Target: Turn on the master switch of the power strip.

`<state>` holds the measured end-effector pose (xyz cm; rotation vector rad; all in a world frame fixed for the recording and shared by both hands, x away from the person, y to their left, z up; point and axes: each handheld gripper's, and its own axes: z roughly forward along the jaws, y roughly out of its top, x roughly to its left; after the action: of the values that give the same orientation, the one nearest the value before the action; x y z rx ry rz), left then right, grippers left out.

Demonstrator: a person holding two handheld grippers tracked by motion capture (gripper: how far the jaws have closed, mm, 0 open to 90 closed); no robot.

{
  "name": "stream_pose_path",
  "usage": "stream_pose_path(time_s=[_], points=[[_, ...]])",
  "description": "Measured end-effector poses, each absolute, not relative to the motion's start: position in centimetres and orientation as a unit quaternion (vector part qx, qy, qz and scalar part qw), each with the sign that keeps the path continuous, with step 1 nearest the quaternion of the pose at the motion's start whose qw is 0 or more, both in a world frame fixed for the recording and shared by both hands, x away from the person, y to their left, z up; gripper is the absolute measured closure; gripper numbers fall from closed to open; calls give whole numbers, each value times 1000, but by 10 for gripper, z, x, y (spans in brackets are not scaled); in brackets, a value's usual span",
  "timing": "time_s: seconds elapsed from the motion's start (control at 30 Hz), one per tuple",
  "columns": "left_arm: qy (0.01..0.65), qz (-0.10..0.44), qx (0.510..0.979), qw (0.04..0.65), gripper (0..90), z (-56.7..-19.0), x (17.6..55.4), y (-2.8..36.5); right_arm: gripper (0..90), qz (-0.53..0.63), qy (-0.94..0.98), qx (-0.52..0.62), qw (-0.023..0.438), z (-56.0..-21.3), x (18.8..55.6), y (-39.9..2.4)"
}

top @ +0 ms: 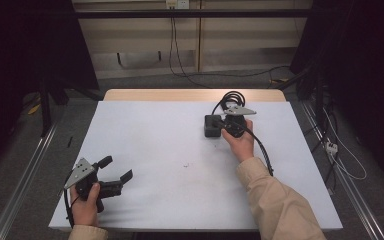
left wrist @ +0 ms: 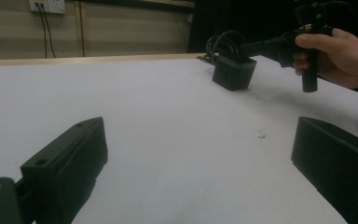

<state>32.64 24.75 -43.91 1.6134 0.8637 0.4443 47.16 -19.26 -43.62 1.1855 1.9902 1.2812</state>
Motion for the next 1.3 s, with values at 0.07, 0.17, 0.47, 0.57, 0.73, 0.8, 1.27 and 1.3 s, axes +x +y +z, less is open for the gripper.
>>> stream_pose_path(time_s=[0.07,0.17,0.47,0.57,0.73,0.8,1.27,1.3], points=[[371,191,692,589,33,-439,326,247,900,469,729,434,245,-437,472,-193],[372,191,691,590,33,-439,326,247,900,470,728,435,244,-437,472,-193],[372,194,690,590,33,-438,325,248,900,469,728,435,246,-437,471,-192],[372,193,690,590,33,-438,325,248,900,466,729,436,249,-437,471,-191],[371,193,691,590,33,-439,325,247,900,468,727,438,247,-437,471,-192],[371,194,691,589,33,-439,325,247,900,470,726,440,244,-437,471,-192],[369,193,693,588,33,-439,326,244,900,468,724,440,251,-438,470,-190],[369,193,693,589,33,-439,326,244,900,468,723,443,249,-438,470,-190]])
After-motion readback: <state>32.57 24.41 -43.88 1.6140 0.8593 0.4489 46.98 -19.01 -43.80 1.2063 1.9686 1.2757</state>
